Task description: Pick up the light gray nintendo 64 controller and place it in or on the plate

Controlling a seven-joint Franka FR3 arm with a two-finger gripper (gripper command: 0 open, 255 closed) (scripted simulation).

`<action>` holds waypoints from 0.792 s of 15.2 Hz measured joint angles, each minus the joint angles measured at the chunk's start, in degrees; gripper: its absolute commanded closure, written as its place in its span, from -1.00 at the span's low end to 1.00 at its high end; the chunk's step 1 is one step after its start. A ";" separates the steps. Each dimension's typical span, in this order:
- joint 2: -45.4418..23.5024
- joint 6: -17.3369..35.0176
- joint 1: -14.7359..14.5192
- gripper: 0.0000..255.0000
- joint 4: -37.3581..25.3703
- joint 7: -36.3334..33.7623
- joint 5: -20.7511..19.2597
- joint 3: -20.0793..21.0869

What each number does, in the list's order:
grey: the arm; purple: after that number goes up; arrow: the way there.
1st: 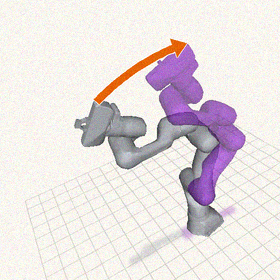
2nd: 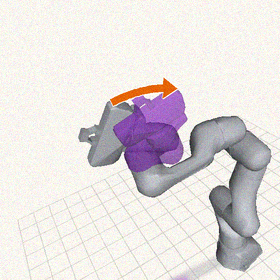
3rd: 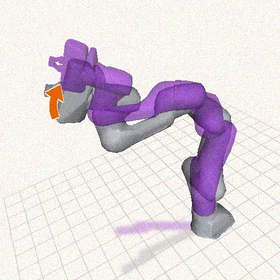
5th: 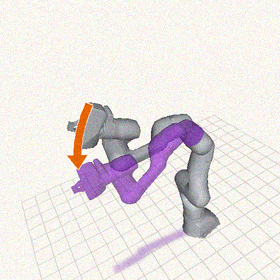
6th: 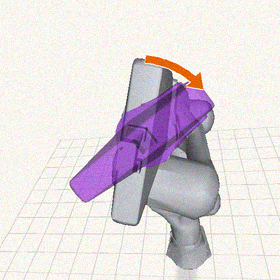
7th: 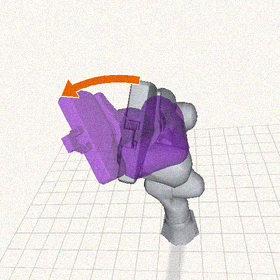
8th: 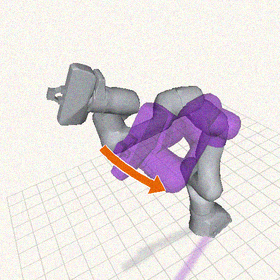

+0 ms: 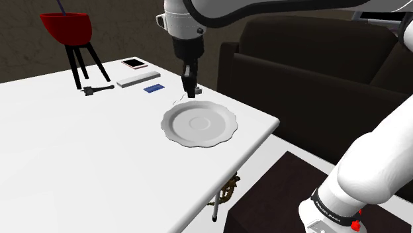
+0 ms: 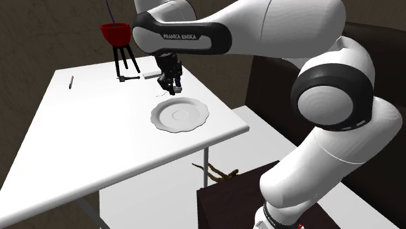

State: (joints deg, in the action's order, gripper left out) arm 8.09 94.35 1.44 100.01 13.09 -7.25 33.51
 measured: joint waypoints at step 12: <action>8.87 7.97 0.12 1.00 15.07 4.10 4.14 -3.38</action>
State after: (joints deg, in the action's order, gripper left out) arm 16.96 102.33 1.55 115.09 17.18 -3.12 30.13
